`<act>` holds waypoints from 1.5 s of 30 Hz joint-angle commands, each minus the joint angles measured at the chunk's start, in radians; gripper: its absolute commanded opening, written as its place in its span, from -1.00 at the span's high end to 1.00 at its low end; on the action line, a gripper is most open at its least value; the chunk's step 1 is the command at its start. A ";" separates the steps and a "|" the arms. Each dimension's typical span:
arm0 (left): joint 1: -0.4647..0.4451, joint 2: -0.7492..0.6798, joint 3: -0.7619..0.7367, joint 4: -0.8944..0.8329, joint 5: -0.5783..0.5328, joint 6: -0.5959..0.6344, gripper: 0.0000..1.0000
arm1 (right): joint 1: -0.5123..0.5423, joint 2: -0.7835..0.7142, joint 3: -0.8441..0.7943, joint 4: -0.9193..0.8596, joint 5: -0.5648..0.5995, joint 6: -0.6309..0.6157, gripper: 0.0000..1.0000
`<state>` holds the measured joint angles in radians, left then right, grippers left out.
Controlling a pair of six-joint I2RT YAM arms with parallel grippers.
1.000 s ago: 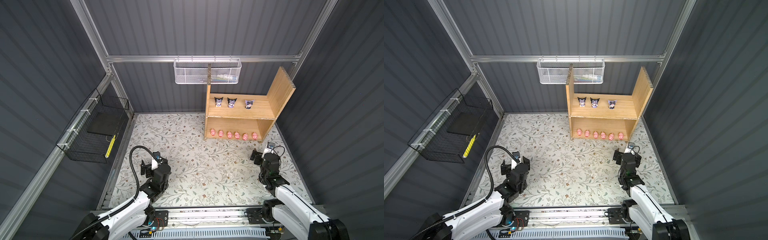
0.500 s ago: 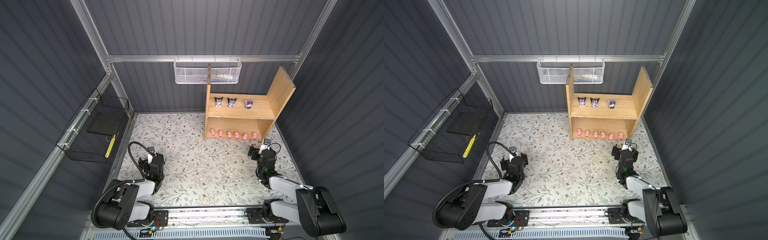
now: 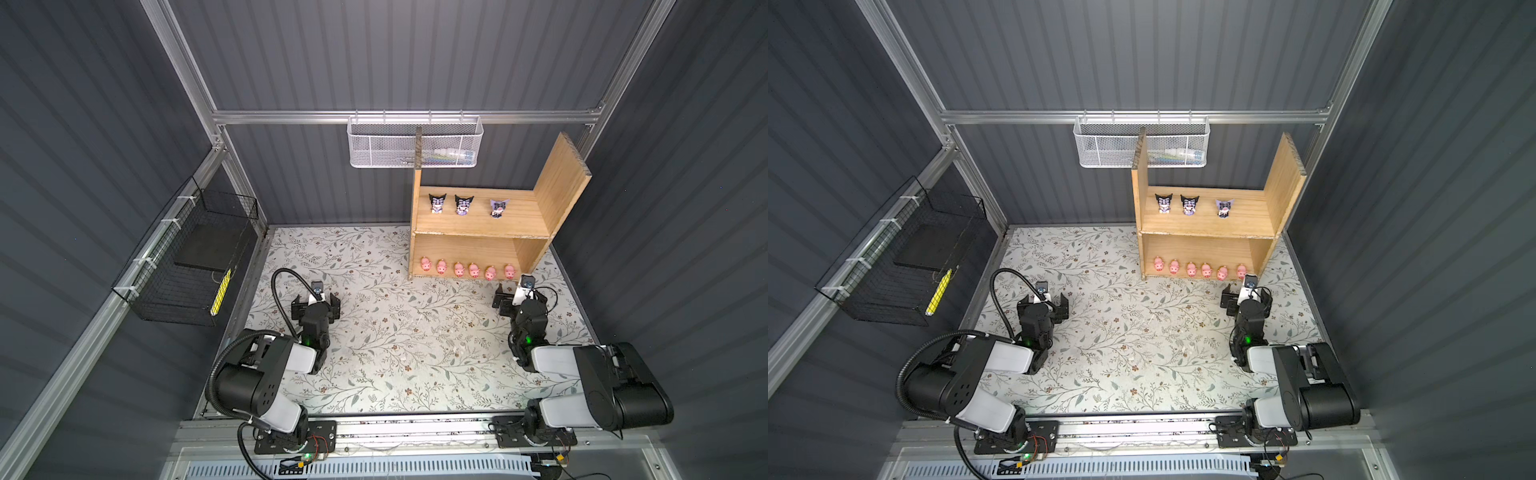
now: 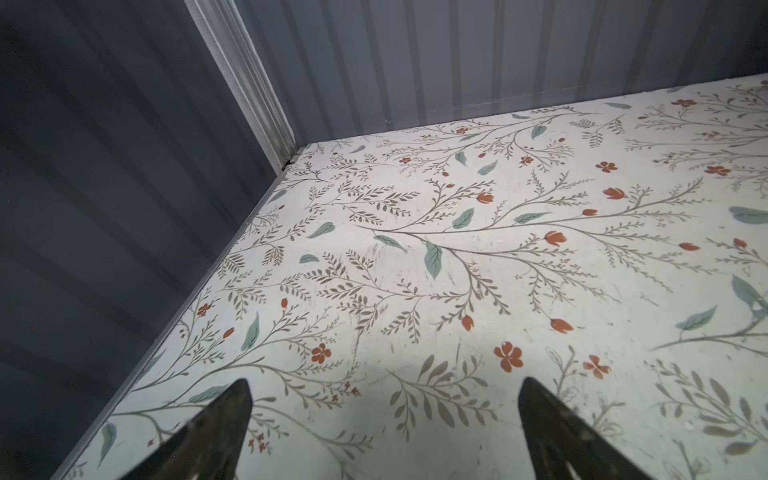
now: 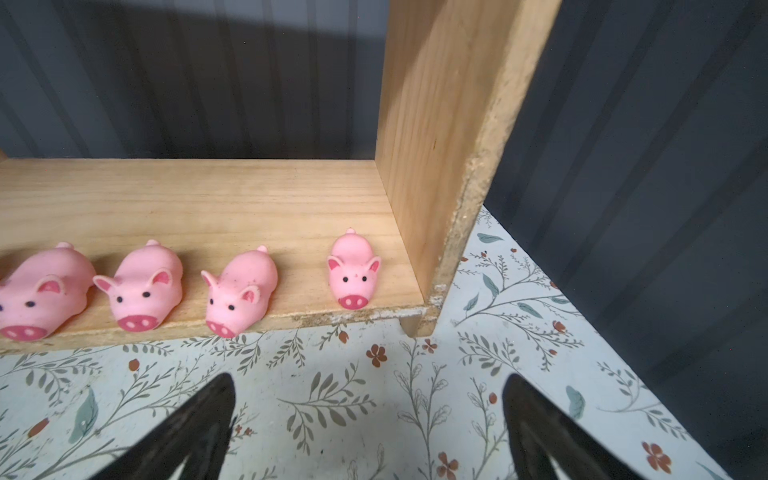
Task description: Place and organize the plastic toys onto the shelf
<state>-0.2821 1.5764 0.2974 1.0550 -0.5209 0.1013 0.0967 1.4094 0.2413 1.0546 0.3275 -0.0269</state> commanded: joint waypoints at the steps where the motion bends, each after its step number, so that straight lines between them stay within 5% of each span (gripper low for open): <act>1: 0.009 0.069 0.028 0.091 0.051 0.056 -1.00 | -0.008 0.001 -0.002 0.076 -0.011 -0.013 -0.98; 9: 0.096 0.160 0.052 0.139 0.162 0.005 -0.99 | -0.058 0.052 -0.001 0.101 -0.103 0.021 -0.98; 20: 0.214 0.138 0.183 -0.166 0.394 -0.067 -0.99 | -0.081 0.059 0.036 0.035 -0.169 0.031 -0.98; 32: 0.219 0.140 0.181 -0.161 0.368 -0.083 -0.99 | -0.150 0.053 0.090 -0.088 -0.318 0.070 -0.98; 45: 0.219 0.139 0.180 -0.159 0.368 -0.083 -0.99 | -0.155 0.051 0.090 -0.088 -0.321 0.074 -0.98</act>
<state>-0.0639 1.7119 0.4713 0.8963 -0.1528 0.0296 -0.0536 1.4738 0.3145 0.9707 0.0227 0.0372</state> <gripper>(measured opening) 0.997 0.989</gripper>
